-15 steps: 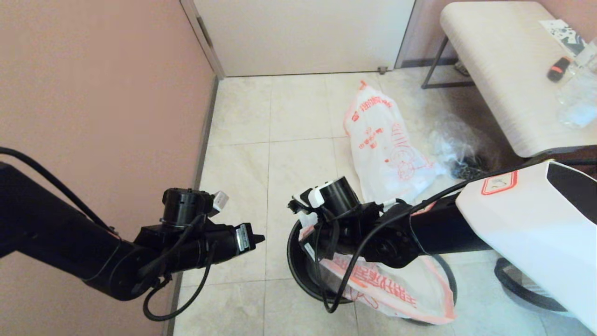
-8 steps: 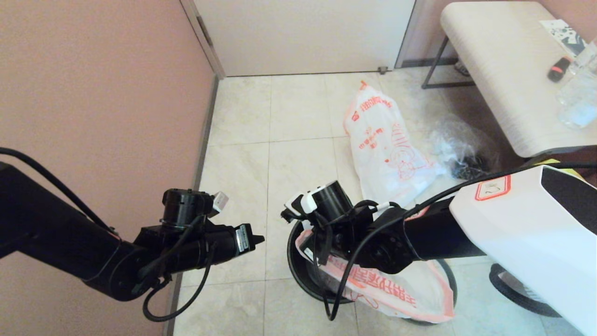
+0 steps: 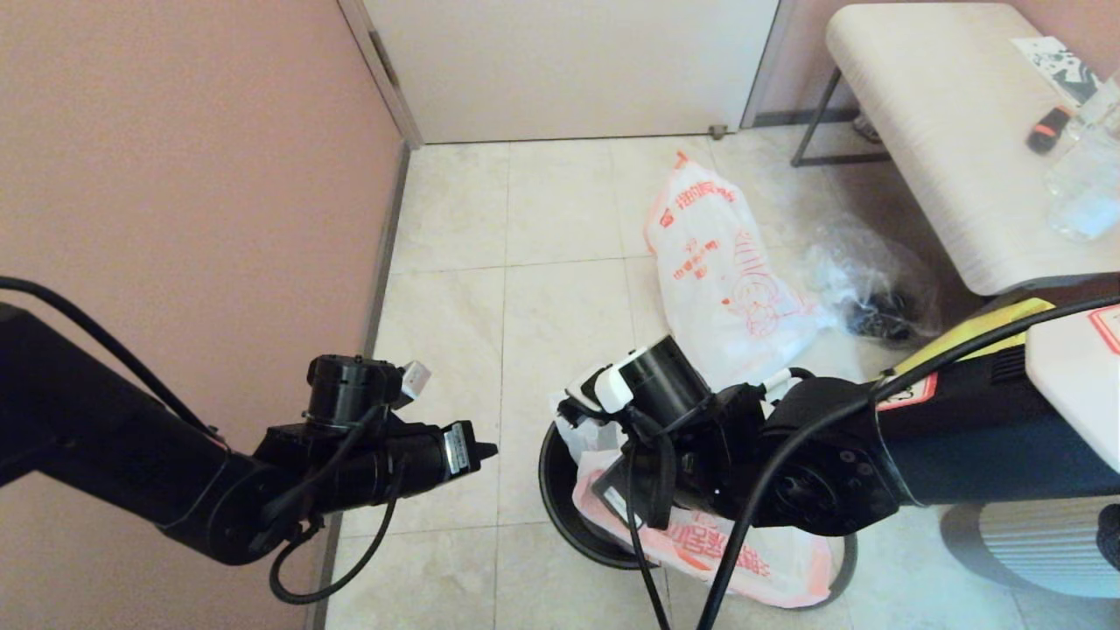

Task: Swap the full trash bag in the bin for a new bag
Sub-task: Put the new garbage bag on the trash can

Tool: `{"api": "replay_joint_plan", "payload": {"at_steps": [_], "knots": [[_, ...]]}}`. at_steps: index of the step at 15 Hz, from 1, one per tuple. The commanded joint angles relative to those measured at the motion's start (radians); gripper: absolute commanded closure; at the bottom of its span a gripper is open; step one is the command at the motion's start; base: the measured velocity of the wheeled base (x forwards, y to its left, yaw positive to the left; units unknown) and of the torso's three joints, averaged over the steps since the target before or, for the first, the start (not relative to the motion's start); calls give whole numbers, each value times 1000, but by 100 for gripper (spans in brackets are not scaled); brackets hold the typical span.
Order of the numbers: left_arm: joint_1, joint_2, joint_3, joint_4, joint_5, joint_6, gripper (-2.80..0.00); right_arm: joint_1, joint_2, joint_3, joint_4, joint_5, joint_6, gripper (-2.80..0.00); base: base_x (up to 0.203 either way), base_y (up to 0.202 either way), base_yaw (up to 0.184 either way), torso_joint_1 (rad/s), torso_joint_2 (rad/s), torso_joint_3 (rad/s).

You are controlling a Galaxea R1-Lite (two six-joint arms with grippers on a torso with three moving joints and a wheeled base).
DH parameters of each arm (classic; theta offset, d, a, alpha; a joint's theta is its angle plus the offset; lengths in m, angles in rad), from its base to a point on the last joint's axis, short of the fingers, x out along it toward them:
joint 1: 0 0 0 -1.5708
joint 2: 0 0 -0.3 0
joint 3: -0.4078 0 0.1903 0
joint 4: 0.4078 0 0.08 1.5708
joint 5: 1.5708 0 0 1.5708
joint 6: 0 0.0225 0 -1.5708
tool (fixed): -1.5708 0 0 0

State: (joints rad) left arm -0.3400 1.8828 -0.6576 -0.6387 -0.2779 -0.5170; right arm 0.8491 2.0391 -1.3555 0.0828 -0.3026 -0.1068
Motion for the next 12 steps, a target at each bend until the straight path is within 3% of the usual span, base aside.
{"api": "replay_joint_plan", "payload": {"at_steps": [1,5,7,9,12], "knots": [[-1,9,-1,-4,-1,-2,0,-3,-48,8,16,-1,34,-280,0,0,0,0,0,0],[-5,-5,0,-2,-9,-4,0,-32,-66,25,7,5,46,-280,0,0,0,0,0,0],[-52,-51,10,1,-24,-7,0,-43,-31,8,3,10,43,-280,0,0,0,0,0,0],[-107,-76,16,3,-23,-10,0,-46,19,-49,-4,15,36,-280,0,0,0,0,0,0],[-125,-85,22,2,-23,-8,0,-45,83,-163,3,18,10,-280,0,0,0,0,0,0]]}}
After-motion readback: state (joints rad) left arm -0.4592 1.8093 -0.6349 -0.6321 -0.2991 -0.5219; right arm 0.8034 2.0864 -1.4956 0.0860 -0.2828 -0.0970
